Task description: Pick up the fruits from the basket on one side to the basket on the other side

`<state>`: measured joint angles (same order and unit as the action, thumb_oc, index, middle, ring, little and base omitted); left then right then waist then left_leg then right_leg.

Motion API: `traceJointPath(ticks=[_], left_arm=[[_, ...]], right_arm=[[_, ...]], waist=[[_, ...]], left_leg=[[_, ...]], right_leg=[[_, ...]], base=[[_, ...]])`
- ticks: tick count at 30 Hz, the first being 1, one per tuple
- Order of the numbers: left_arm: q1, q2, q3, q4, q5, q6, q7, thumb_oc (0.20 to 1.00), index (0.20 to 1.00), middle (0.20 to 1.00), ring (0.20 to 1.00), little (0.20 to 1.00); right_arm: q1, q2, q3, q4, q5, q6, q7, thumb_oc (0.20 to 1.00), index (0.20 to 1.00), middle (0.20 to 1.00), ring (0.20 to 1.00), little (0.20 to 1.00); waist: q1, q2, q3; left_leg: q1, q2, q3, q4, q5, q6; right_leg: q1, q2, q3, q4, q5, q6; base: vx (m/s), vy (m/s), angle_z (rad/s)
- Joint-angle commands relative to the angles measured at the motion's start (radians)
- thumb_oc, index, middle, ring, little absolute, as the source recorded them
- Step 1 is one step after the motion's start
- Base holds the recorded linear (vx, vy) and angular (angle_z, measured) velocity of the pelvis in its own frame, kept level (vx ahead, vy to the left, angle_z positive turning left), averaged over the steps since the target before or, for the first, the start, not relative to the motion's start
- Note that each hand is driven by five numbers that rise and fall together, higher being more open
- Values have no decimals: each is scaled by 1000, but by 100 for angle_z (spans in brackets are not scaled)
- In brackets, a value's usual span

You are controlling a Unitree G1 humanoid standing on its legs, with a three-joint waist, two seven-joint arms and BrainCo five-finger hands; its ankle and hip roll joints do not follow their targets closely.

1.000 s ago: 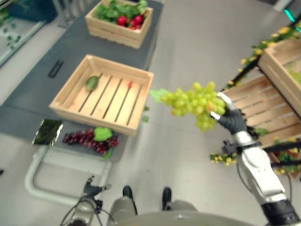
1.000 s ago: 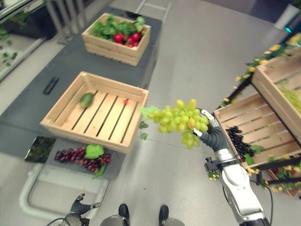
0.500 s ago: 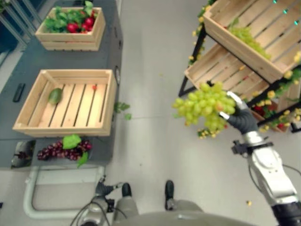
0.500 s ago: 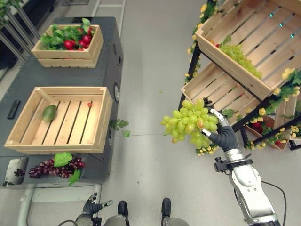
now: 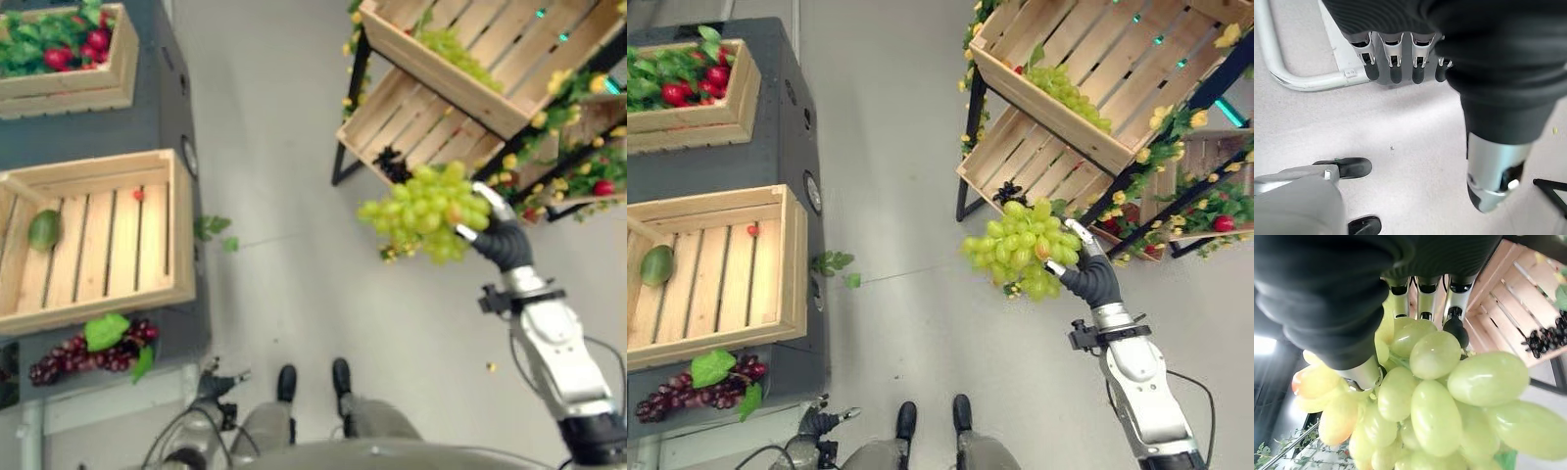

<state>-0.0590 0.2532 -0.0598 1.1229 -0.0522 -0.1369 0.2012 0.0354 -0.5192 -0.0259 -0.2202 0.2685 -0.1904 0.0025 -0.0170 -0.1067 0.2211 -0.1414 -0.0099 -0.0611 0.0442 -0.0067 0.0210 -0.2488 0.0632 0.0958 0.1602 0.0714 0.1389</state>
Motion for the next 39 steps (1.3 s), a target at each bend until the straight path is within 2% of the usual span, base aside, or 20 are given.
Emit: traceJointPath(ticks=[1, 2, 3, 4, 7, 8, 9, 10, 11, 13, 16, 21, 26, 29, 30, 35, 38, 39], left_arm=[[12, 3, -36, 28, 36, 0, 1, 1000, 1000, 1000, 1000, 1000], [-6, -7, -40, 44, 28, 3, 0, 1000, 1000, 1000, 1000, 1000], [-8, -9, -40, 45, 28, 3, 0, 1000, 1000, 1000, 1000, 1000], [-15, -15, -58, 45, 21, 4, -2, 1000, 1000, 1000, 1000, 1000], [-8, -19, -60, 51, 16, 7, -7, 1000, 1000, 1000, 1000, 1000], [-4, -27, -62, 54, 9, 8, -12, 1000, 1000, 1000, 1000, 1000], [-4, -27, -62, 54, 9, 7, -13, 1000, 1000, 1000, 1000, 1000], [0, -35, -79, 44, 3, 10, -19, 1000, 1000, 1000, 1000, 1000], [0, -37, -79, 43, 2, 11, -19, 1000, 1000, 1000, 1000, 1000], [-2, -47, -101, 43, -17, 15, -28, 1000, 1000, 1000, 1000, 1000], [-6, -52, -120, 40, -24, 18, -31, 1000, 1000, 1000, 1000, 1000], [-6, -61, -177, 22, -38, 24, -49, 1000, 1000, 1000, 1000, 1000], [-8, -59, -222, 33, -56, 29, -70, 1000, 1000, 1000, 1000, 1000], [-7, -56, -228, 34, -60, 29, -75, 1000, 1000, 1000, 1000, 1000], [-9, -48, -248, 45, -74, 31, -85, 1000, 1000, 1000, 1000, 1000], [-22, -49, -255, 58, -87, 36, -80, 1000, 1000, 1000, 1000, 1000], [-28, -50, -261, 61, -87, 37, -79, 1000, 1000, 1000, 1000, 1000], [-33, -55, -275, 59, -81, 35, -73, 1000, 1000, 1000, 1000, 1000]], right_arm=[[-44, 6, -83, -78, 52, -66, -31, 200, 200, 200, 200, 200], [-77, -7, -83, -55, 59, -63, -43, 200, 200, 200, 200, 200], [-78, -8, -83, -54, 60, -63, -43, 200, 200, 200, 200, 200], [-92, -35, -88, -47, 48, -54, -51, 200, 200, 200, 200, 200], [-114, -57, -86, -52, 44, -48, -61, 200, 200, 200, 200, 200], [-143, -91, -85, -44, 50, -42, -64, 200, 200, 200, 200, 200], [-144, -92, -85, -43, 50, -42, -63, 200, 200, 200, 200, 200], [-174, -141, -90, -32, 63, -33, -69, 200, 200, 200, 200, 200], [-176, -143, -90, -31, 64, -34, -69, 200, 200, 200, 200, 200], [-236, -208, -78, -6, 85, -27, -79, 200, 200, 200, 200, 200], [-269, -246, -66, 8, 104, -21, -83, 200, 200, 200, 200, 200], [-370, -376, -36, 84, 146, -6, -99, 200, 200, 200, 200, 200], [-551, -529, 69, 287, 204, 7, -121, 200, 200, 200, 200, 200], [-602, -560, 106, 336, 210, 14, -123, 200, 200, 200, 200, 200], [-706, -603, 187, 449, 224, 30, -127, 200, 200, 200, 200, 200], [-855, -609, 305, 513, 203, 51, -126, 200, 200, 200, 200, 200], [-907, -574, 343, 500, 210, 52, -128, 200, 200, 200, 200, 200], [-932, -535, 358, 473, 219, 47, -129, 200, 200, 200, 200, 200]], waist=[[-6, 35, -60], [-1, 41, -52], [0, 44, -51], [-9, 35, -50], [-5, 22, -59], [-4, 20, -75], [-4, 21, -74], [-1, 24, -80], [-1, 25, -79], [2, 33, -80], [3, 35, -80], [10, 42, -77], [15, 46, -70], [16, 47, -69], [23, 47, -66], [24, 53, -64], [27, 55, -65], [31, 57, -66]], left_leg=[[-13, 30, 25, -30, -16, -42], [3, 38, 36, -46, -22, -55], [7, 39, 37, -48, -24, -55], [19, 15, 39, -40, -36, -52], [22, -2, 52, -38, -49, -52], [23, -7, 63, -38, -51, -52], [23, -6, 63, -38, -52, -52], [25, -9, 66, -33, -56, -54], [25, -9, 66, -32, -57, -54], [30, -6, 68, -35, -60, -60], [33, 0, 68, -44, -56, -65], [36, 13, 67, -71, -40, -79], [33, 22, 70, -88, -25, -91], [32, 22, 70, -91, -23, -93], [30, 23, 72, -97, -16, -98], [26, 24, 76, -100, -10, -102], [22, 26, 76, -102, -8, -102], [19, 24, 73, -102, -7, -101]], right_leg=[[-25, -19, -47, 107, -175, 31], [-45, -121, -82, -8, -132, 13], [-39, -119, -83, -15, -131, 13], [-43, -122, -46, -70, -89, 12], [-17, -143, -46, -132, -57, 21], [-11, -130, -39, -142, -41, 14], [-10, -129, -39, -143, -40, 14], [7, -120, -41, -156, -43, 7], [8, -120, -42, -157, -42, 7], [28, -110, -48, -173, -49, -2], [38, -103, -49, -185, -54, -5], [50, -99, -59, -205, -58, -8], [49, -100, -60, -218, -53, -8], [49, -100, -61, -220, -53, -8], [49, -100, -59, -224, -51, -9], [44, -97, -56, -229, -50, -10], [42, -94, -53, -231, -50, -13], [42, -93, -50, -232, -51, -14]], base=[[66, -56, 3], [75, -60, 13], [154, -48, -19], [102, 2, -56], [82, -2, -10], [77, -28, 32], [135, -47, 41], [67, -22, 22], [116, -37, -2], [65, -29, -20], [39, -30, -15], [31, -29, -3], [15, -16, 6], [6, -4, 2], [0, 0, 0], [2, -2, -1], [5, -3, -1], [0, 0, 0]])
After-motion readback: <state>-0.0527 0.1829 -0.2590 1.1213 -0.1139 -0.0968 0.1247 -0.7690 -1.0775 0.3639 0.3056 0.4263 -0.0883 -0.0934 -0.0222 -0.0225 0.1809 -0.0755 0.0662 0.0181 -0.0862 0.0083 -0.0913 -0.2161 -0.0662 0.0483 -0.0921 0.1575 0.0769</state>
